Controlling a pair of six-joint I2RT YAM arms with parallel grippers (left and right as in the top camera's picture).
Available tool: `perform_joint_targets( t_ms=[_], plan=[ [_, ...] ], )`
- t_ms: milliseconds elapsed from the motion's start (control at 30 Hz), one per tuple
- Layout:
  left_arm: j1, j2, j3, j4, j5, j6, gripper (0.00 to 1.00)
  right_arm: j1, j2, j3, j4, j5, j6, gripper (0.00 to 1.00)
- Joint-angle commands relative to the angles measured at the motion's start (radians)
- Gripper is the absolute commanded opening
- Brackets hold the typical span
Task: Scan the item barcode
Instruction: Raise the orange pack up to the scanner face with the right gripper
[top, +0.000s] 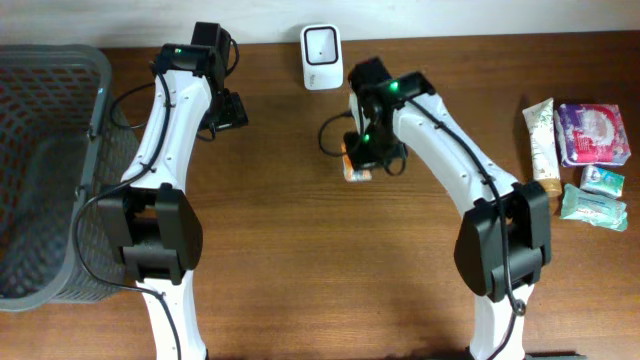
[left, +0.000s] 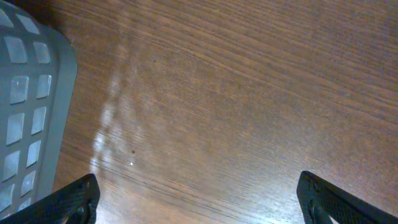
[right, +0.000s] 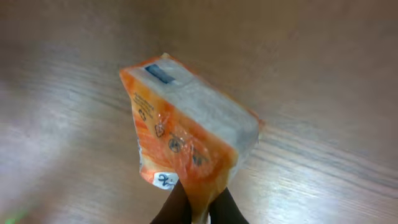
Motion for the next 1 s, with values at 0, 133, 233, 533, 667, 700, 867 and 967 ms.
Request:
perform_joint_targets(
  t_ms=[0,133,233,533,667,700,867,967],
  plan=[
    [-0.003,-0.004,0.017,-0.003,-0.007,-0.001,0.99,-0.006,-0.009,0.146,-0.019,0.127,0.015,0.04],
    [-0.003,-0.004,0.017,-0.003,-0.007,-0.001,0.99,-0.085,-0.007,0.253,0.039,0.174,0.016,0.04],
    [-0.003,-0.004,0.017,-0.003,-0.007,-0.001,0.99,-0.115,0.001,0.253,0.169,0.175,0.016,0.04],
    [-0.003,-0.004,0.017,-0.003,-0.007,-0.001,0.99,-0.04,0.127,0.253,0.7,0.395,0.031,0.04],
    [-0.003,-0.004,0.017,-0.003,-0.007,-0.001,0.99,-0.026,0.173,0.253,0.849,0.4,0.022,0.05],
    [-0.003,-0.004,0.017,-0.003,-0.007,-0.001,0.99,-0.025,0.19,0.253,0.881,0.399,0.005,0.07],
    [-0.003,-0.004,0.017,-0.003,-0.007,-0.001,0.99,0.014,0.337,0.253,1.011,0.461,-0.271,0.1],
    [-0.003,-0.004,0.017,-0.003,-0.007,-0.001,0.99,0.031,0.349,0.253,1.013,0.538,-0.353,0.09]
  ],
)
